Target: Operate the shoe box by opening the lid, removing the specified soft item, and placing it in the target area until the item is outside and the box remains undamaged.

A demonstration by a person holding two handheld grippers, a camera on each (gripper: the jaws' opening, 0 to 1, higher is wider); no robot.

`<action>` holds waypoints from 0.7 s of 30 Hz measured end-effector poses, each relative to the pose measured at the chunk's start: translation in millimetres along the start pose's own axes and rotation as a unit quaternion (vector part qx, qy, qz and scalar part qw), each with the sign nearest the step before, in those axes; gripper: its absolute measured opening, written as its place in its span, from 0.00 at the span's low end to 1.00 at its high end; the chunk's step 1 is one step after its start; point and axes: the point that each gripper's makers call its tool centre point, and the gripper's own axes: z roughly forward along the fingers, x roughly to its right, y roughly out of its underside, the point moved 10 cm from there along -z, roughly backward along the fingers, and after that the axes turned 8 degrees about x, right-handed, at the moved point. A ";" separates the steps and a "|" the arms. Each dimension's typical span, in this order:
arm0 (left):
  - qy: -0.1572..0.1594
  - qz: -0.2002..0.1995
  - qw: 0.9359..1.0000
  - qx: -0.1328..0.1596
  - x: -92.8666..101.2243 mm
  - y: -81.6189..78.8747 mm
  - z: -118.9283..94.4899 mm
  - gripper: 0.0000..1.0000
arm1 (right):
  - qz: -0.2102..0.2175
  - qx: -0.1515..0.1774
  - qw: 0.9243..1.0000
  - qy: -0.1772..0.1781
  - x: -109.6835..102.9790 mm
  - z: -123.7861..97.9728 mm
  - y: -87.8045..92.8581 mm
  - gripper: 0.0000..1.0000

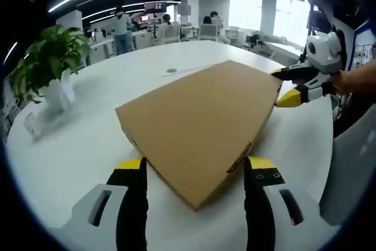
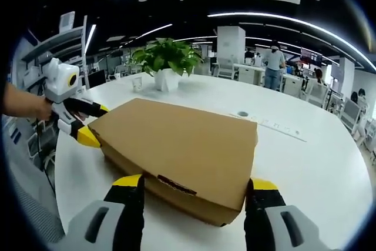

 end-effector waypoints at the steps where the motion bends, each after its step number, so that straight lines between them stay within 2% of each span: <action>1: 0.001 0.000 1.000 0.001 -1.7 0.4 -0.8 0.66 | 0.000 0.000 1.000 0.000 -0.6 0.4 -0.1 0.67; 21: 0.013 0.008 1.000 -0.012 -26.9 4.8 -13.2 0.66 | 0.006 0.001 1.000 0.006 -27.5 9.4 -3.7 0.64</action>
